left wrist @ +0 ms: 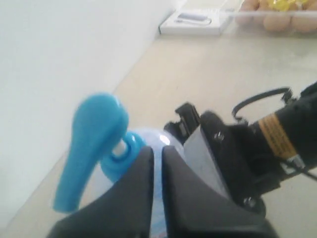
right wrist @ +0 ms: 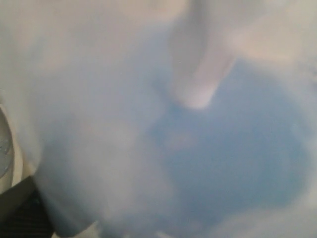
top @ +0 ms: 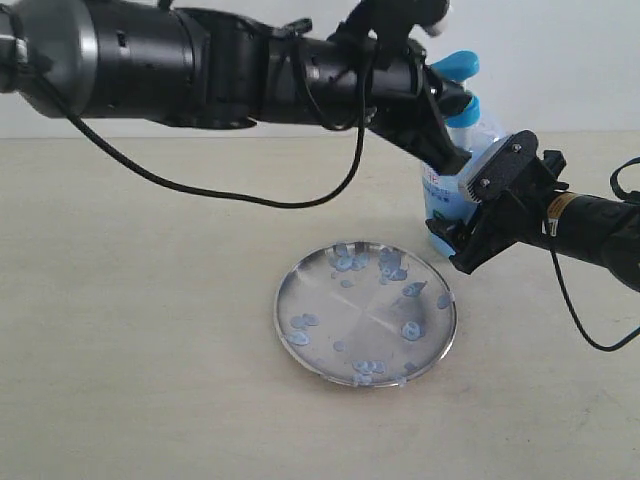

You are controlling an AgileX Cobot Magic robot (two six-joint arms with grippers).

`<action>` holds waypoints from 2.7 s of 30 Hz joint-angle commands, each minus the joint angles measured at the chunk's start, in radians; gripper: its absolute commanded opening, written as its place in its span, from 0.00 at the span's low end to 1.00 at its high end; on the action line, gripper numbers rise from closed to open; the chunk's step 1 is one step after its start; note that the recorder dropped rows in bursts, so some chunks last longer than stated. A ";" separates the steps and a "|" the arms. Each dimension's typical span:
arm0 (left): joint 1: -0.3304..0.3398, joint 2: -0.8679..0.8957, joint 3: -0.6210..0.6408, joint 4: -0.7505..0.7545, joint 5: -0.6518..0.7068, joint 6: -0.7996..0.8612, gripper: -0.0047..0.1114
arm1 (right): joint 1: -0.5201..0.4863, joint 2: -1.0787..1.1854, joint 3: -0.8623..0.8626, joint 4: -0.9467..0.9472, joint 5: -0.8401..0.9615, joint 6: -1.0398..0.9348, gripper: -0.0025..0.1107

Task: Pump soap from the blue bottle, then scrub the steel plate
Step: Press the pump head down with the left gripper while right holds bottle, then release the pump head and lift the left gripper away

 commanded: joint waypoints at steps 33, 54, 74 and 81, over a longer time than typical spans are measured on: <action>-0.001 0.132 -0.120 0.001 -0.102 -0.006 0.08 | 0.001 0.011 0.010 -0.027 0.050 -0.008 0.02; -0.001 0.192 -0.127 0.001 -0.113 -0.008 0.08 | 0.001 0.011 0.010 -0.027 0.033 0.003 0.02; -0.001 0.165 -0.138 0.001 -0.109 -0.032 0.08 | 0.001 0.011 0.010 -0.021 0.029 0.011 0.02; -0.001 0.043 -0.151 0.001 -0.109 -0.044 0.08 | 0.001 0.011 0.010 0.052 0.001 0.151 0.02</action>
